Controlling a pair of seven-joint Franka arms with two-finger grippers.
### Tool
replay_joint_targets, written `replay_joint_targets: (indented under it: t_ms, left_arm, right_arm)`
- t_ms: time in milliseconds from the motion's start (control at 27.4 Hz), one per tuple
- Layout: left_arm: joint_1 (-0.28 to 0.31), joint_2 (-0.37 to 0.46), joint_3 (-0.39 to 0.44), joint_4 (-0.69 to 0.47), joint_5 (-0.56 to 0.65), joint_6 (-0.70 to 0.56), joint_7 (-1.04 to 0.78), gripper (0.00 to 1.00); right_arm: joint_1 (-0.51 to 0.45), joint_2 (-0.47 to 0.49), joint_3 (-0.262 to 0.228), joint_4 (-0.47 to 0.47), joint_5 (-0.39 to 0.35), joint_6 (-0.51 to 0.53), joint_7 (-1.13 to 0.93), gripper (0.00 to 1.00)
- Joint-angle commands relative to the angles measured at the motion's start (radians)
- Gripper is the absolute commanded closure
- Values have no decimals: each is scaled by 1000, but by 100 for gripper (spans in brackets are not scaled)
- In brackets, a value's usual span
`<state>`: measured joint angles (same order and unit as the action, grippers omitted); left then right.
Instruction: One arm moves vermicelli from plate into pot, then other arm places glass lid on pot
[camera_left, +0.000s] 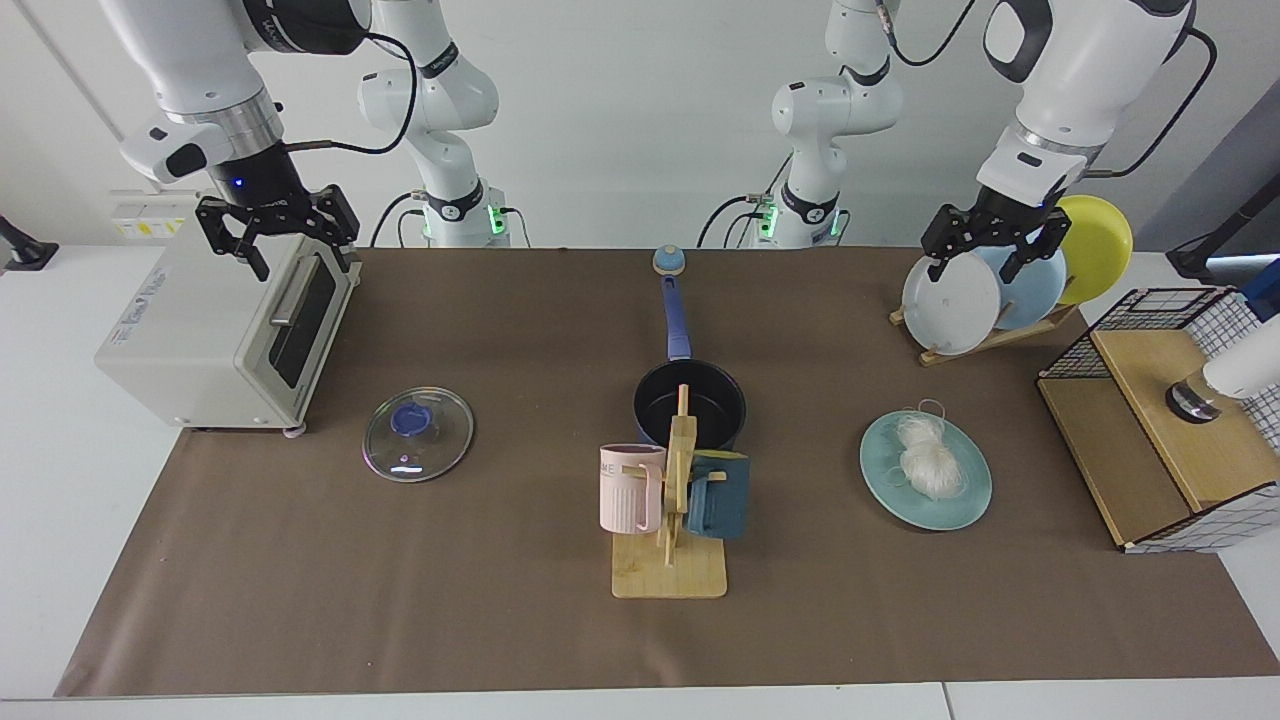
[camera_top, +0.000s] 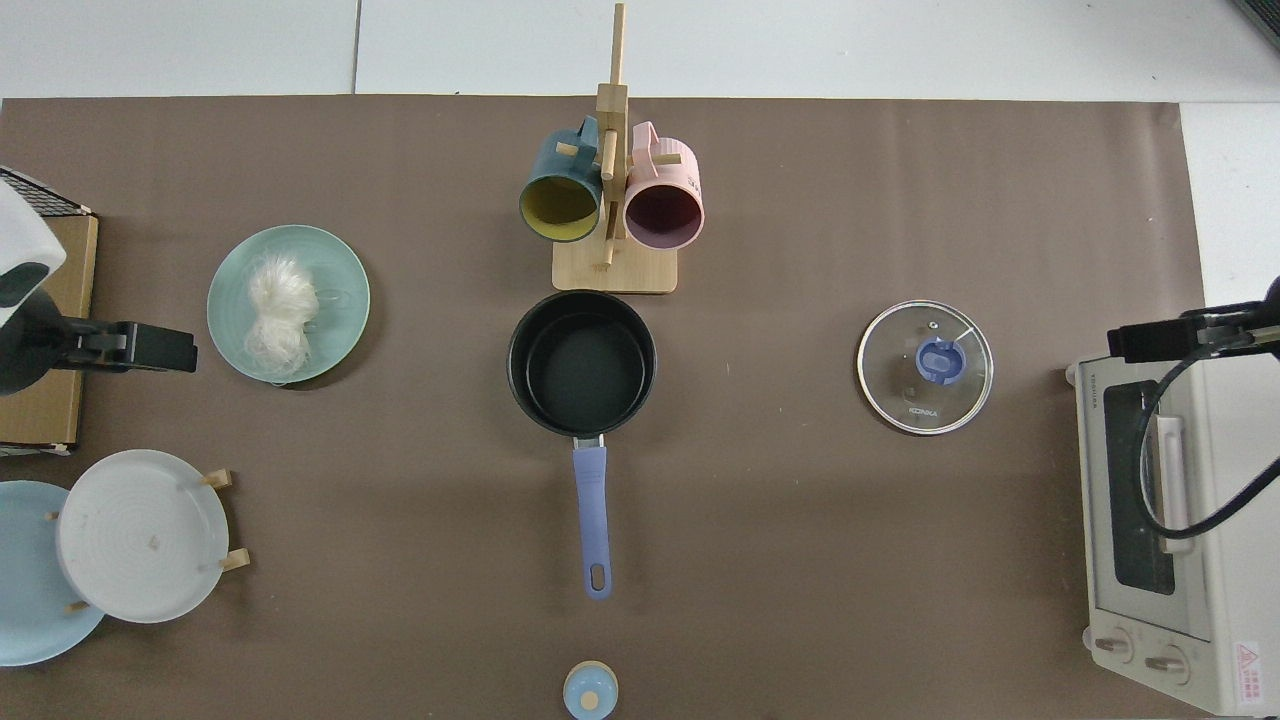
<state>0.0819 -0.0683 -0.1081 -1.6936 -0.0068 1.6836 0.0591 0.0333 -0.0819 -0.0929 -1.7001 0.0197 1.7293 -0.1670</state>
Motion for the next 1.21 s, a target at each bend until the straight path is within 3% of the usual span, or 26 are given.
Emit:
replay_joint_targets:
  t_ms: [0,475,730,986,1169]
  left_arm:
    - [-10,-11,8,-1,-10,-4,-2,0]
    - [-11,-11,5,-1,-15,7,-1,0]
    - [2,11,15,-3,-7,181,-2,0]
    - [6,139,22,-1,-6,364,-39,0]
    - [4,275,21,55,1,449,-180,0]
  right_arm:
    - [-3,4,2,8,3,-20,18,0]
    - [-1,39,2,2,3,10,30,0]
    - [27,71,4,-39,-1,62,75,0]
    - [30,139,5,-84,-3,102,75,0]
    - [48,151,7,-176,0,205,76,0]
